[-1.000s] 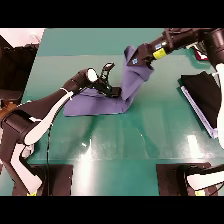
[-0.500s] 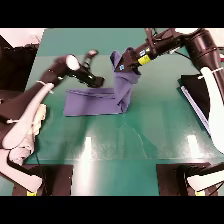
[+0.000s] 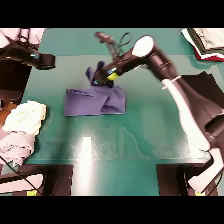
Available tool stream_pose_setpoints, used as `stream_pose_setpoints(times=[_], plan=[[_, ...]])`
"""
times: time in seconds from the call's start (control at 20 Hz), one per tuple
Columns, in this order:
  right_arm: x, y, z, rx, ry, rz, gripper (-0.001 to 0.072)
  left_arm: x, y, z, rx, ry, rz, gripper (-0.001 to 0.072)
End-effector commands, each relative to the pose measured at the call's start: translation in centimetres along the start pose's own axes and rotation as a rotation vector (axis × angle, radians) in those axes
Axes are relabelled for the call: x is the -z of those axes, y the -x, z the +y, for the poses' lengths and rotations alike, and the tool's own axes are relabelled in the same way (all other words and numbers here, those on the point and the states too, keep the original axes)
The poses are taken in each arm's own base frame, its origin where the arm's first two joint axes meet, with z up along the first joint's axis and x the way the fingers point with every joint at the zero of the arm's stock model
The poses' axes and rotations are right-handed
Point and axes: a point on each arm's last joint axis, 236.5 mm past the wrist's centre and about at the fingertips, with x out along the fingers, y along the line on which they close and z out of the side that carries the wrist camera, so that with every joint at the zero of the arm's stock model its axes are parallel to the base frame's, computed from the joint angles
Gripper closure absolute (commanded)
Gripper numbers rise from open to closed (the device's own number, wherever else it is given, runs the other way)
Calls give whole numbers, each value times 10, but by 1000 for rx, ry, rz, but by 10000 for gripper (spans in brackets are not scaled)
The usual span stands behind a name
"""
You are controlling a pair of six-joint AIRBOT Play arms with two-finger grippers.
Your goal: Fold the shirts.
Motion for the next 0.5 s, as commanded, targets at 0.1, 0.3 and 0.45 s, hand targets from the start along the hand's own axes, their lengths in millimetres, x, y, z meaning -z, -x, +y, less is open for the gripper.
stream_pose_setpoints(times=[0.1,0.3,0.45], plan=[[-54,-84,61,-119,212,-271,189,10,23,11,-13,19,18,681],[-29,-48,21,46,243,-189,118,24,24,11,-12,16,80,680],[11,8,-35,128,108,-52,118,25,23,6,9,23,81,680]])
